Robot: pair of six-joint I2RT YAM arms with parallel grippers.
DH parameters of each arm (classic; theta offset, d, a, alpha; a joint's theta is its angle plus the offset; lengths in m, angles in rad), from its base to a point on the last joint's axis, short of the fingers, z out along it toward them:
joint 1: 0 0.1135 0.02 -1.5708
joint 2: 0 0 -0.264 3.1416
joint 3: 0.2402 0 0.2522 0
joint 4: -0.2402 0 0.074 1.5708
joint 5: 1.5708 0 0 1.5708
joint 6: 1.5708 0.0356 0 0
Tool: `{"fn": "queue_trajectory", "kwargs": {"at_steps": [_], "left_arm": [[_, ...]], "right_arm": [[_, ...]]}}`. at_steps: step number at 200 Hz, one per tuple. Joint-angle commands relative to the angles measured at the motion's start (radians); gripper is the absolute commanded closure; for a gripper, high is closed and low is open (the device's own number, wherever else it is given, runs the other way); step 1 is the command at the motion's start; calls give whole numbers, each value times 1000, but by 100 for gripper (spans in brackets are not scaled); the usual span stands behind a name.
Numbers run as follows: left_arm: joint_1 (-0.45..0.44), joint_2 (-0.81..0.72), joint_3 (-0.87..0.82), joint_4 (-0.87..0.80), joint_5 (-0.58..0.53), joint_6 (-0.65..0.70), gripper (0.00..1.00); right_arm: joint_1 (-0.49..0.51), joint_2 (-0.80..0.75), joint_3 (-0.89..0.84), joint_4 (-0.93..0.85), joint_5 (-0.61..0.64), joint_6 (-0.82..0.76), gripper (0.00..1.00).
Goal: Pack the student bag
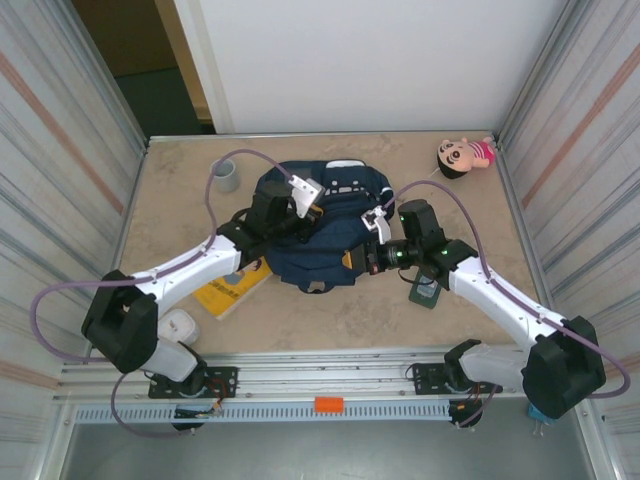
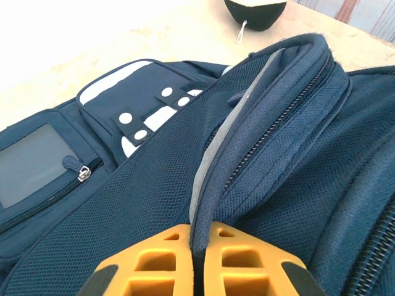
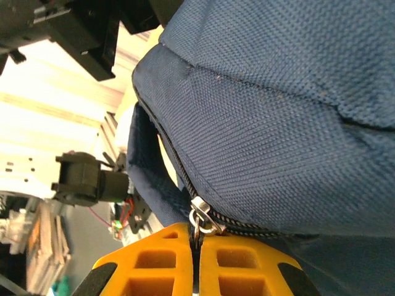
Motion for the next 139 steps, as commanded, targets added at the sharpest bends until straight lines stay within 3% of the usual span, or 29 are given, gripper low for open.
{"fn": "queue_trajectory", "kwargs": {"at_steps": [1, 32, 49, 90, 139], "left_arm": [[-8, 8, -7, 121, -58, -64, 100], [-63, 3, -30, 145, -97, -77, 100], [-81, 3, -53, 187, -106, -100, 100], [-152, 10, -83, 245, -183, -166, 100], [-172, 49, -109, 340, -274, -258, 100]], "right_arm": [[26, 15, 11, 81, -35, 147, 93], [54, 57, 22, 33, 6, 209, 95], [27, 47, 24, -19, 67, 198, 94], [-25, 131, 95, -109, 82, 151, 94], [118, 194, 134, -47, 125, 233, 93]]}}
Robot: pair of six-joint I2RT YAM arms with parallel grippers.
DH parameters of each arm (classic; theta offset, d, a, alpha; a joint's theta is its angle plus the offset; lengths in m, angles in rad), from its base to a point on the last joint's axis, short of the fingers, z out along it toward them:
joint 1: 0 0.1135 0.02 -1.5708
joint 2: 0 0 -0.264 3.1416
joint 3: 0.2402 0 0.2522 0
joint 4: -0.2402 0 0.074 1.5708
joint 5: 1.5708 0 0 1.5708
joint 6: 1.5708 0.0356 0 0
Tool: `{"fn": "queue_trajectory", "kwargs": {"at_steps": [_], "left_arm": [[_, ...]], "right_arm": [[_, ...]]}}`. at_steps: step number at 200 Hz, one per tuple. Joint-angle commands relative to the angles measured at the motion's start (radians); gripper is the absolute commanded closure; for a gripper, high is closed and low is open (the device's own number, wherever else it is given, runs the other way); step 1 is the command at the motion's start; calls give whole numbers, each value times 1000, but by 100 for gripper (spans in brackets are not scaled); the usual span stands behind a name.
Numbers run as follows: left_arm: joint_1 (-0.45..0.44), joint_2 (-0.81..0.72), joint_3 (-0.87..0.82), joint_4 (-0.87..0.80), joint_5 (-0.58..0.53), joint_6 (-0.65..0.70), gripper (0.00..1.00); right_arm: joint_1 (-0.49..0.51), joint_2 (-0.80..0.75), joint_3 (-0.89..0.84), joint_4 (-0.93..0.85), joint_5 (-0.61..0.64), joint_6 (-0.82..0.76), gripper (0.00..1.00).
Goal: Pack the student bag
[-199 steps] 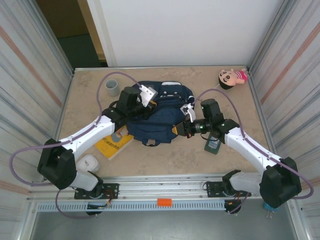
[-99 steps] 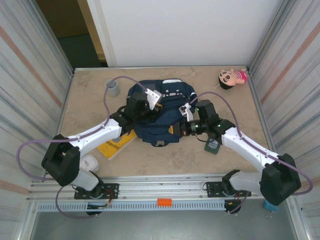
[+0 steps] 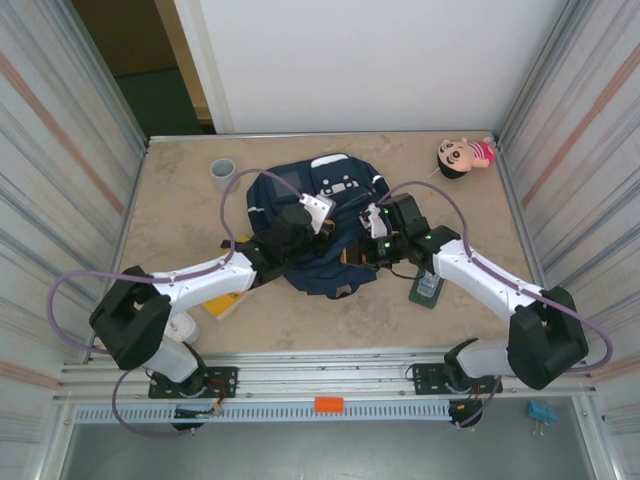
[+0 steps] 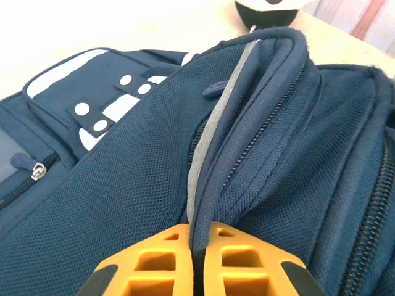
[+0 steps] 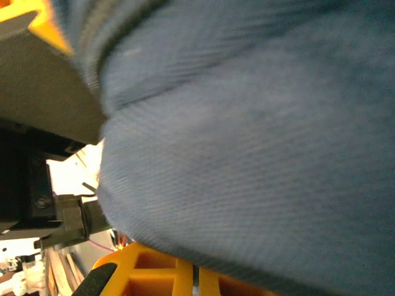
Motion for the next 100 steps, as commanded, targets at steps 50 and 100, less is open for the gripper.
{"fn": "queue_trajectory", "kwargs": {"at_steps": [50, 100], "left_arm": [[-13, 0, -27, 214, -35, -47, 100], [110, -26, -70, 204, 361, 69, 100]], "right_arm": [[129, 10, -35, 134, 49, 117, 81], [-8, -109, -112, 168, 15, 109, 42]]}}
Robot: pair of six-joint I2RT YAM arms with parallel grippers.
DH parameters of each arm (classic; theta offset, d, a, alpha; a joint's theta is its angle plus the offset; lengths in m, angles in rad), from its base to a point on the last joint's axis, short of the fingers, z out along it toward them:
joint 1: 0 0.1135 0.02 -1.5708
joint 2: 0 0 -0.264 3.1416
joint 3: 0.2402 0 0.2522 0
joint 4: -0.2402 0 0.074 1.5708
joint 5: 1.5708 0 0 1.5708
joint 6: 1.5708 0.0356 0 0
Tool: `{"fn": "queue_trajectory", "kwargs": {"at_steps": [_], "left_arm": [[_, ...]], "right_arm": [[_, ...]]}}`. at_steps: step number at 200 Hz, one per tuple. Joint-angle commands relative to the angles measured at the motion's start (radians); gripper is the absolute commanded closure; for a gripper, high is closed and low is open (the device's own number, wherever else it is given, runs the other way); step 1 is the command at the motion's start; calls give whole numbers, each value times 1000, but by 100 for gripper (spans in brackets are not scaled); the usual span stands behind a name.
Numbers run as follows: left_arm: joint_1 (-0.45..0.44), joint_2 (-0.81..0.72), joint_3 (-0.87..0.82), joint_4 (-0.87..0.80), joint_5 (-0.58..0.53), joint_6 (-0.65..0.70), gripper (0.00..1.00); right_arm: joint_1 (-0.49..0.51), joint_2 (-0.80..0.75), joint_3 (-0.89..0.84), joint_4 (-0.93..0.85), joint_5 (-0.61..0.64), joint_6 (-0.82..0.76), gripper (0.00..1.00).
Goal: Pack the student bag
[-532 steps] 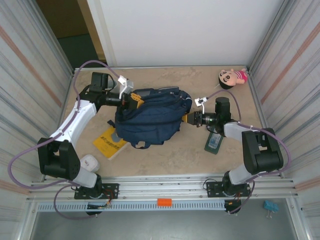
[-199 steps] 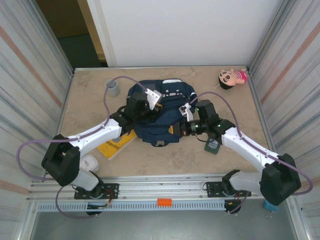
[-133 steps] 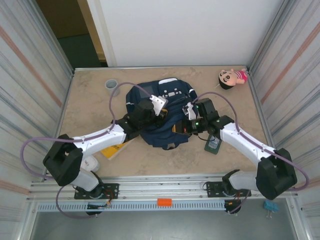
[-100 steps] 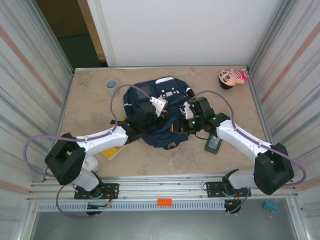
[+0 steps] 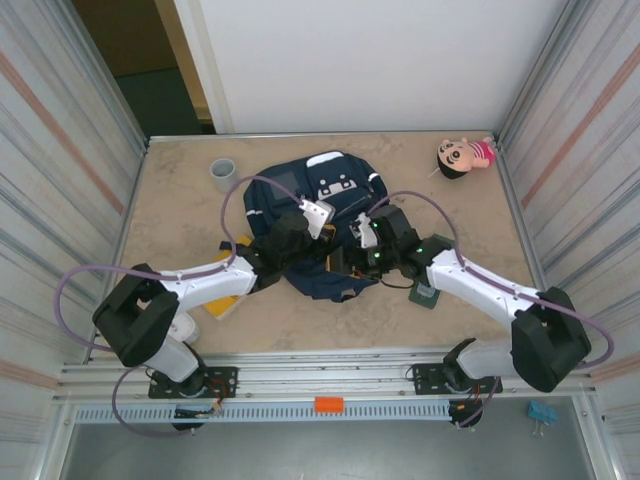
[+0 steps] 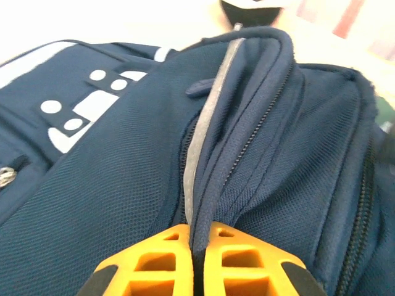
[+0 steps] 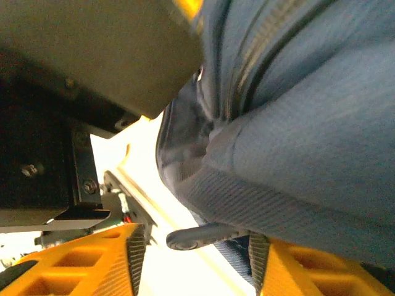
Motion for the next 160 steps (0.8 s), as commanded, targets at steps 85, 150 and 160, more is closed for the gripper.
{"fn": "queue_trajectory", "kwargs": {"at_steps": [85, 150, 160], "left_arm": [[181, -71, 27, -14, 723, 279, 100], [203, -122, -7, 0, 721, 255, 100], [205, -124, -1, -18, 716, 262, 100]], "right_arm": [[-163, -78, -137, 257, 39, 149, 28], [-155, -78, -205, 363, 149, 220, 37], [-149, -91, -222, 419, 161, 235, 58]]}}
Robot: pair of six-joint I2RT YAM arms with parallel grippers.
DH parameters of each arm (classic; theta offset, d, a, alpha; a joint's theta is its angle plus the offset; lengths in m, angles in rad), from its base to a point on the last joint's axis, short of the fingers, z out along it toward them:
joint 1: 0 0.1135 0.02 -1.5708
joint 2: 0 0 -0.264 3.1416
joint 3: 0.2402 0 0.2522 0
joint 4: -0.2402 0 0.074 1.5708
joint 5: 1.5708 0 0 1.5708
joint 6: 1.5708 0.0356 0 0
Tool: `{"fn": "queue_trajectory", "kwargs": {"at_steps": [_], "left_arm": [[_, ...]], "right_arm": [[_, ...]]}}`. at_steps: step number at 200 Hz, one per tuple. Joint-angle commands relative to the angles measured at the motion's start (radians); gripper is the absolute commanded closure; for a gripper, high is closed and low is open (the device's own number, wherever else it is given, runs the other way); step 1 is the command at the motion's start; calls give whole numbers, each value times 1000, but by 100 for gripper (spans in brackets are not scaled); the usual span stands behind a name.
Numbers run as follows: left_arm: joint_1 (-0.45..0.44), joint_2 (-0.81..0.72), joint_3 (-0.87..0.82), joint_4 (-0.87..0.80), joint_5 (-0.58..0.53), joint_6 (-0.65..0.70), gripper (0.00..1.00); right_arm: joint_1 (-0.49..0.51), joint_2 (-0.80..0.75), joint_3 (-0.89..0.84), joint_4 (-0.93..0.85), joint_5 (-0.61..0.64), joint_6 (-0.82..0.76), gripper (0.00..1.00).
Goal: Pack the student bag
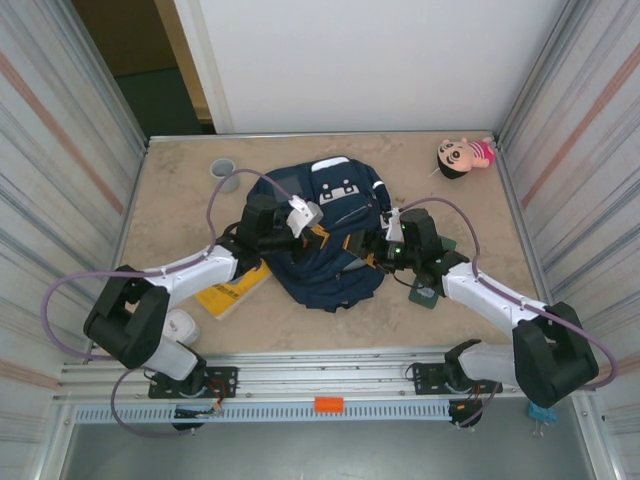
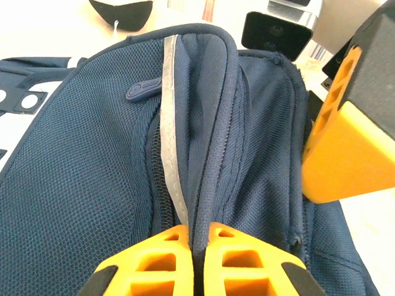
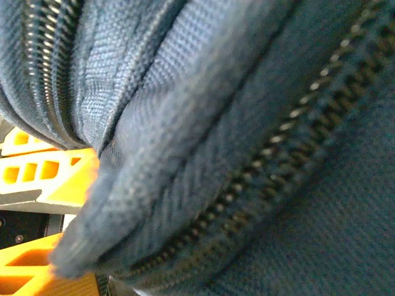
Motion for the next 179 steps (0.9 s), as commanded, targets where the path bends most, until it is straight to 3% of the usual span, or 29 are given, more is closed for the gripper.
{"fn": "queue_trajectory", "kwargs": {"at_steps": [1, 9, 40, 66, 77, 102, 114, 142, 161, 179], "left_arm": [[2, -86, 12, 42, 95, 26, 100], [2, -86, 23, 23, 77, 31, 100], [3, -94, 43, -23, -100, -25, 80], [-3, -166, 50, -88, -199, -157, 59], [-25, -223, 45, -144, -286, -235, 56], [-158, -358, 27, -299, -539, -345, 49], [-234, -412, 8, -362, -639, -369, 40], [-324, -490, -23, -521, -806, -550, 44], [-348, -495, -67, -538, -797, -672, 45], [-365, -467, -89, -517, -770, -704, 44]], "right_arm": [[3, -22, -38, 113, 116, 52, 60], [14, -35, -49, 156, 131, 64, 71], [96, -95, -59, 236, 248, 80, 100], [163, -133, -44, 248, 366, 84, 100], [185, -134, -33, 254, 403, 83, 100], [217, -118, -5, 276, 447, 75, 100], [232, -102, 14, 285, 455, 65, 100], [261, -58, 64, 264, 456, 32, 100], [272, -31, 75, 283, 450, 33, 100], [281, -16, 77, 296, 448, 35, 100]]}}
